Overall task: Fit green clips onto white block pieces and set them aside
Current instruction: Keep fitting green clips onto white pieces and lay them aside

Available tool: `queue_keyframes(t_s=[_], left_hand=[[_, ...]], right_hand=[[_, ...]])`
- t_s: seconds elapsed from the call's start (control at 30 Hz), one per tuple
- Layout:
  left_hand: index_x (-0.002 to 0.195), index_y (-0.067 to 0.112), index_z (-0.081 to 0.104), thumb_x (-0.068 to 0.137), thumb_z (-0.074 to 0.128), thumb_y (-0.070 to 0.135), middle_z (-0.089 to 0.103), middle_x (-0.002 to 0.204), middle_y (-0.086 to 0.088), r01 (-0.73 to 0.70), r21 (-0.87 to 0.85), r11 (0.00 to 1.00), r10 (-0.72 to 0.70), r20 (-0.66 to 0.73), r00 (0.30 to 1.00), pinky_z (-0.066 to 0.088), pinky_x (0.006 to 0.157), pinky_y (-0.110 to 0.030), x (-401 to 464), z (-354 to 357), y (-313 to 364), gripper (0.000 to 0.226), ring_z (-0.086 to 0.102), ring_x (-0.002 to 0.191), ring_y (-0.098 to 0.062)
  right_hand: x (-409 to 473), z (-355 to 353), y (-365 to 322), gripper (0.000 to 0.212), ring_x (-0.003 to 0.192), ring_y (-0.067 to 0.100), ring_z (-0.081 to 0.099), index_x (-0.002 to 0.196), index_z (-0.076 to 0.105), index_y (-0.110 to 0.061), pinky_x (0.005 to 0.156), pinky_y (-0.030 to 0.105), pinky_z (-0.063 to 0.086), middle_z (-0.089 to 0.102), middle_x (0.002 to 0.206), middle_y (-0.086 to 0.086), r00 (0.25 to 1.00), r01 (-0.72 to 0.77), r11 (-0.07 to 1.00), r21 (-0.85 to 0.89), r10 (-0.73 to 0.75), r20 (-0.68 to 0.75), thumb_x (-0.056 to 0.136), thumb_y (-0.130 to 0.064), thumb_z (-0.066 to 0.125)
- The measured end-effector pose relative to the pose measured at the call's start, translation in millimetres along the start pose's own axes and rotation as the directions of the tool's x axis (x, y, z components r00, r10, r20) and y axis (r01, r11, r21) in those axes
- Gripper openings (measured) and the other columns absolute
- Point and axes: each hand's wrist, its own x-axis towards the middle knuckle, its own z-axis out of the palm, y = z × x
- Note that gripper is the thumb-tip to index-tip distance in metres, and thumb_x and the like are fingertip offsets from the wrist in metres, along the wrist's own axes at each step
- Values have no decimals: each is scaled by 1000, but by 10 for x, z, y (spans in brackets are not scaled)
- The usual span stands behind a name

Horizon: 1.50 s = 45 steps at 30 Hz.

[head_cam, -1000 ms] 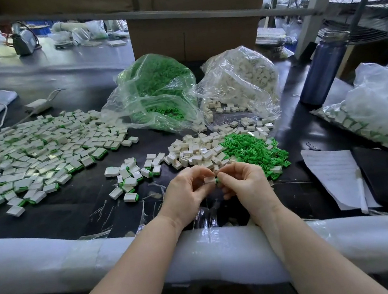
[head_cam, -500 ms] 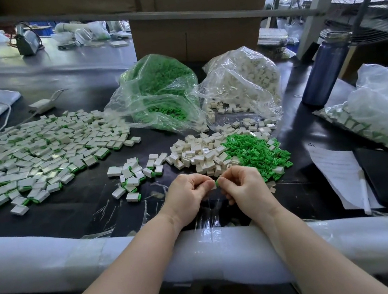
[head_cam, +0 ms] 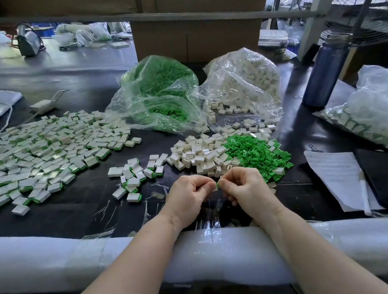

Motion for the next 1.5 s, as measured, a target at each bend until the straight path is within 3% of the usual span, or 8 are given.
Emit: queue_keyframes(t_s=[0.13, 0.3, 0.4, 0.5, 0.73, 0.97, 1.3, 1.5], left_hand=[[97, 17, 70, 91, 58, 15, 69, 85, 2, -23, -81, 996, 21, -18, 1000, 50, 83, -24, 14, 25, 13, 14, 63, 81, -10], [89, 32, 55, 86, 64, 14, 58, 72, 2, -54, -109, 993, 53, -12, 999, 49, 70, -28, 19, 37, -6, 20, 54, 65, -11], [87, 28, 57, 81, 70, 12, 60, 77, 8, -100, 32, 994, 101, -42, 994, 48, 69, -15, 17, 52, -21, 22, 55, 67, -6], [91, 15, 66, 85, 66, 14, 66, 85, 0, -86, -11, 996, 84, -100, 991, 49, 77, -18, 24, 53, -21, 6, 60, 77, -10], [92, 13, 71, 86, 64, 13, 69, 82, 1, -23, -108, 994, 16, -63, 998, 49, 77, -19, 26, 22, 3, 9, 60, 77, -9], [95, 12, 72, 85, 65, 16, 66, 81, 7, 4, 4, 1000, -4, -64, 998, 48, 81, -17, 16, 26, -11, 12, 61, 80, -6], [92, 10, 73, 85, 65, 15, 61, 79, 3, -58, 100, 993, 65, -59, 996, 45, 78, -22, -6, 30, 19, 11, 57, 79, -13], [94, 8, 72, 86, 65, 13, 66, 82, 4, -9, 25, 1000, 11, -68, 998, 46, 77, -14, 4, 21, 12, 12, 59, 79, -6]], right_hand=[[-4, 11, -21, 14, 50, 2, 55, 76, 61, -8, 49, 17, 48, 59, 59, -3, 1000, 5, 982, 186, -4, -7, 87, -1, 59], [3, 13, -18, 12, 48, 5, 57, 79, 61, -5, 46, 17, 48, 60, 58, 2, 999, -2, 967, 256, 16, -52, 86, 5, 58], [6, 3, -13, 11, 47, 6, 56, 77, 63, -3, 45, 17, 47, 60, 58, 5, 997, -16, 958, 286, 38, -72, 85, 4, 60], [-9, -11, -8, 10, 49, 7, 56, 77, 66, -4, 46, 17, 48, 62, 59, 6, 998, -19, 949, 316, 38, -54, 84, 1, 62], [-3, 36, -18, 15, 44, 4, 53, 73, 61, -5, 46, 16, 48, 58, 57, 5, 997, -41, 978, 204, 52, -51, 88, -3, 60], [-19, 28, -38, 15, 42, 4, 51, 73, 61, -5, 46, 18, 47, 58, 56, 2, 998, -55, 996, 72, 56, -15, 88, -4, 61], [-9, 27, -34, 21, 39, 1, 49, 68, 59, -9, 42, 15, 44, 56, 54, 2, 997, -75, 995, 70, 76, -13, 87, -2, 60], [-16, 15, -33, 19, 41, 2, 49, 68, 60, -8, 42, 16, 43, 56, 50, -2, 998, -57, 992, 113, 57, 4, 87, -2, 61]])
